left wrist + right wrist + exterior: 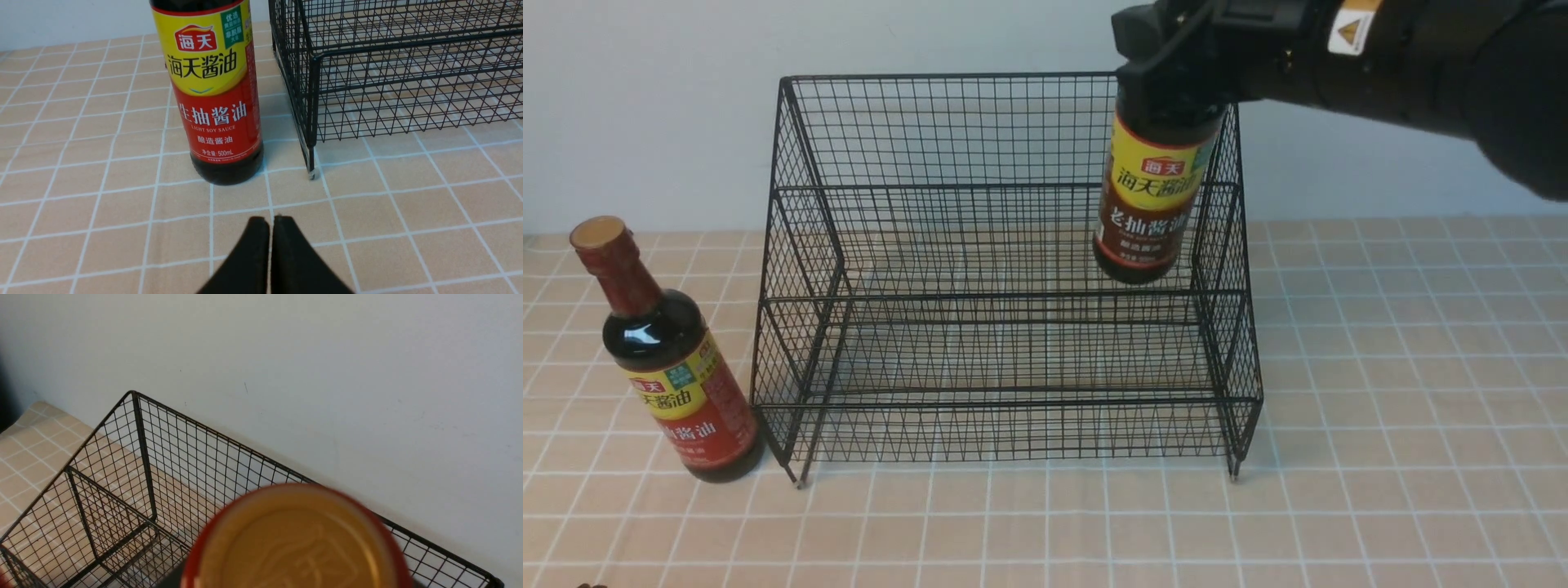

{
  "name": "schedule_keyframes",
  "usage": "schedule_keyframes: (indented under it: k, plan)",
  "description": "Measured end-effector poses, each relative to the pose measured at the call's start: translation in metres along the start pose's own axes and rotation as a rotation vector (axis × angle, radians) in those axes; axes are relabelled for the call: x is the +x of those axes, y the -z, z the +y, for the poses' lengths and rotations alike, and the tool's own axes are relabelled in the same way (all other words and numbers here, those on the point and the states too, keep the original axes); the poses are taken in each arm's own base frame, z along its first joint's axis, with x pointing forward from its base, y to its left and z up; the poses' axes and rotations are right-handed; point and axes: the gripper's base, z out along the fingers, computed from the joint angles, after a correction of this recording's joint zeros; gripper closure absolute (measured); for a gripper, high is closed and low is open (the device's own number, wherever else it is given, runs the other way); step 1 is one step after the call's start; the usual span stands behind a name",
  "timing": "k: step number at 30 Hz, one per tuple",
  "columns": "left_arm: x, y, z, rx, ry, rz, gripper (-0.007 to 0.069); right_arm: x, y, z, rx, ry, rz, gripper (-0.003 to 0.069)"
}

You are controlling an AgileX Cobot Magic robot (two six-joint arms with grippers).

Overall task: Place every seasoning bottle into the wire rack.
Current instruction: Use the right arm to put the condiment bottle back on the shelf

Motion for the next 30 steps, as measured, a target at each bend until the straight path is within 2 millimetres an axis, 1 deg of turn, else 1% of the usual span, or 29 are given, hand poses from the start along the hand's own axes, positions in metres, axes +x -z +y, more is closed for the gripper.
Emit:
schedule_keyframes:
  k: [8, 10, 12, 14, 20, 22, 24, 26, 27, 28, 30]
  plan:
    - [0.000, 0.000, 0.000, 0.000, 0.000, 0.000, 0.0631, 0.025, -0.031, 0.002, -0.006, 0.017, 0.082, 0.0388]
    - [0.000, 0.000, 0.000, 0.000, 0.000, 0.000, 0.0631, 0.036, -0.041, 0.003, -0.008, 0.023, 0.116, 0.0388]
    - [0.000, 0.000, 0.000, 0.000, 0.000, 0.000, 0.0631, 0.040, -0.045, 0.004, -0.009, 0.023, 0.128, 0.0388]
    - [0.000, 0.000, 0.000, 0.000, 0.000, 0.000, 0.0631, 0.051, -0.055, 0.005, -0.012, 0.024, 0.161, 0.0388]
    - [0.000, 0.000, 0.000, 0.000, 0.000, 0.000, 0.0631, 0.075, -0.075, 0.007, -0.018, 0.025, 0.227, 0.0388]
    - [0.000, 0.000, 0.000, 0.000, 0.000, 0.000, 0.0631, 0.074, -0.076, 0.007, -0.019, 0.025, 0.218, 0.0386]
    - [0.000, 0.000, 0.000, 0.000, 0.000, 0.000, 0.0631, 0.074, -0.077, 0.007, -0.018, 0.033, 0.216, 0.0367]
    - [0.000, 0.000, 0.000, 0.000, 0.000, 0.000, 0.0631, 0.073, -0.078, 0.007, -0.018, 0.041, 0.209, 0.0319]
    - [0.000, 0.000, 0.000, 0.000, 0.000, 0.000, 0.0631, 0.071, -0.076, 0.007, -0.017, 0.044, 0.205, 0.0272]
    - [0.000, 0.000, 0.000, 0.000, 0.000, 0.000, 0.0631, 0.071, -0.076, 0.007, -0.017, 0.044, 0.204, 0.0267]
    - [0.000, 0.000, 0.000, 0.000, 0.000, 0.000, 0.0631, 0.067, -0.073, 0.006, -0.016, 0.046, 0.193, 0.0223]
